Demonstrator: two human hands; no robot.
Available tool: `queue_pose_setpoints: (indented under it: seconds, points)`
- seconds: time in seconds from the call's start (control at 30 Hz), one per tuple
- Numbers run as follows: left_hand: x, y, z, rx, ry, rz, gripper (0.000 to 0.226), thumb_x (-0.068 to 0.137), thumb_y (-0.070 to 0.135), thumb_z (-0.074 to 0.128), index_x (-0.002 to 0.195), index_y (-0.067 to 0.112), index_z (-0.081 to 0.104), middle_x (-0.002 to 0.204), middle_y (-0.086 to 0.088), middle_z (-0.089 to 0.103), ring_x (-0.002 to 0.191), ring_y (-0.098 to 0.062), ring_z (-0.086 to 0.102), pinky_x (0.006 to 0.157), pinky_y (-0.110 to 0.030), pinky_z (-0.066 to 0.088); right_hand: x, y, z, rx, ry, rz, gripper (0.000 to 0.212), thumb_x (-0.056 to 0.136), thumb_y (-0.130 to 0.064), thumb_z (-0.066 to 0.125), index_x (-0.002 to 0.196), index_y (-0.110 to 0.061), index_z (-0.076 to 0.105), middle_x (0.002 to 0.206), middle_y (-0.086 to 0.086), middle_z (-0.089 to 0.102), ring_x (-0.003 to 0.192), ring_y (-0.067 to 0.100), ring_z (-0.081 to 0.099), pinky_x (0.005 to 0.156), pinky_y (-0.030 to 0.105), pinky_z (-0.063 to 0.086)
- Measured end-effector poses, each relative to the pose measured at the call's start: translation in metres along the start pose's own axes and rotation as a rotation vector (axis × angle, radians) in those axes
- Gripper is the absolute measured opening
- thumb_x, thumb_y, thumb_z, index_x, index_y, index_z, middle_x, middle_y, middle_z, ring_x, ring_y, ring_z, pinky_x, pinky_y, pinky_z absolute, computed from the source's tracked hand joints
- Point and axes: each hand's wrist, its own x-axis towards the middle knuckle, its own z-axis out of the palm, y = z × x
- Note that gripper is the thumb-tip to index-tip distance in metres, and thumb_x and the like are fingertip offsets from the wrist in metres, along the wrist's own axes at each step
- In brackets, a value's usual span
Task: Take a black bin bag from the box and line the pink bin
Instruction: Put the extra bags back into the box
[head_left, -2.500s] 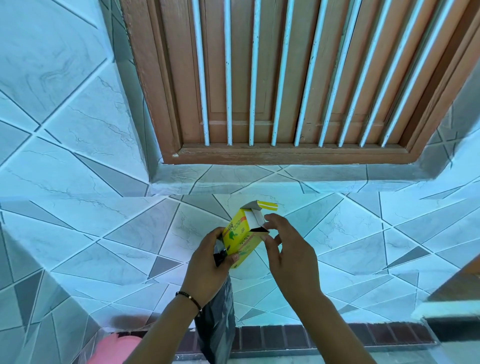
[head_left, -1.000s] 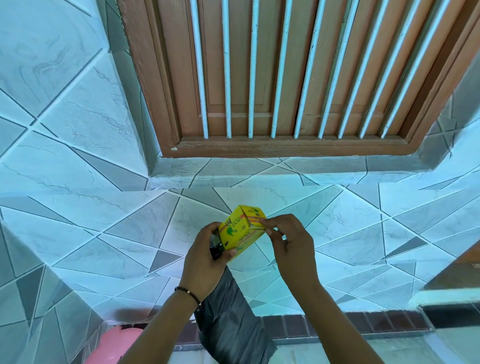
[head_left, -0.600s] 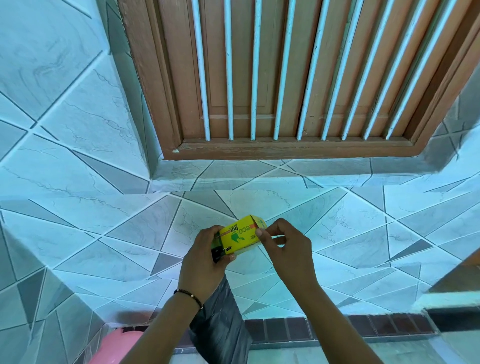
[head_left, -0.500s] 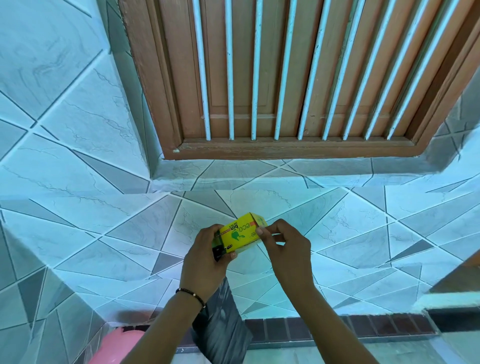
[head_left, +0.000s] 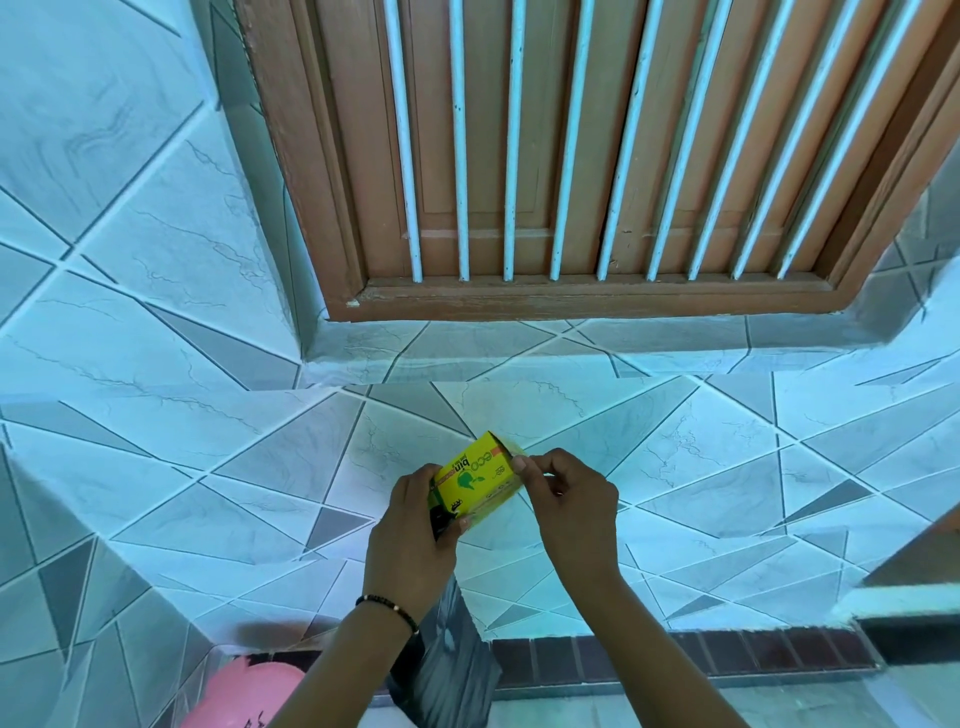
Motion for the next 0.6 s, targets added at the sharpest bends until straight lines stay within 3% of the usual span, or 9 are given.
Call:
queue_pose_setpoints:
  seconds: [0.07, 0.13, 0.33, 0.47, 0.6]
  points:
    - [0.002, 0.000, -0.001, -0.001, -0.004, -0.021, 0.051, 0.081, 0.020, 0.064, 0.126, 0.019, 0.042, 0.123, -0.003, 0.051, 0.106, -0.026, 0.058, 0.081, -0.030, 0.044, 0.000, 0.004, 0.003, -0.016, -0.009, -0.070, 0.022, 0.084, -0.027, 0.066, 0.072, -0.009, 0.066, 0.064, -0.007, 0.065, 0.059, 0.013, 0.059, 0.057, 0.021, 0.047]
    - [0.008, 0.001, -0.005, 0.018, -0.012, -0.032, 0.050, 0.081, 0.020, 0.064, 0.126, 0.020, 0.043, 0.123, -0.003, 0.051, 0.107, -0.025, 0.057, 0.082, -0.030, 0.043, 0.001, 0.006, 0.006, -0.049, -0.013, -0.161, 0.016, 0.084, -0.021, 0.066, 0.074, -0.008, 0.066, 0.074, 0.001, 0.064, 0.066, 0.016, 0.060, 0.062, 0.022, 0.053]
    - [0.018, 0.003, -0.013, 0.041, -0.044, -0.036, 0.051, 0.081, 0.024, 0.063, 0.128, 0.019, 0.042, 0.124, -0.005, 0.052, 0.109, -0.026, 0.056, 0.085, -0.031, 0.044, 0.003, 0.003, 0.009, -0.111, -0.028, -0.205, 0.005, 0.084, -0.016, 0.065, 0.083, -0.012, 0.067, 0.084, 0.001, 0.065, 0.075, 0.019, 0.063, 0.070, 0.033, 0.056]
    - [0.017, 0.004, -0.016, -0.008, -0.036, -0.043, 0.049, 0.081, 0.022, 0.064, 0.126, 0.019, 0.045, 0.121, -0.005, 0.054, 0.108, -0.027, 0.056, 0.086, -0.032, 0.044, 0.005, -0.004, 0.006, 0.008, -0.018, -0.157, 0.011, 0.080, -0.002, 0.066, 0.081, -0.012, 0.068, 0.078, -0.006, 0.063, 0.075, 0.002, 0.062, 0.073, 0.013, 0.049]
    - [0.015, 0.004, -0.022, -0.071, -0.076, -0.007, 0.046, 0.081, 0.025, 0.065, 0.123, 0.021, 0.049, 0.115, -0.002, 0.058, 0.102, -0.024, 0.060, 0.084, -0.029, 0.045, 0.012, -0.008, -0.003, 0.242, -0.020, 0.015, 0.020, 0.076, 0.004, 0.067, 0.078, -0.016, 0.070, 0.082, 0.003, 0.070, 0.074, 0.002, 0.064, 0.069, 0.010, 0.048]
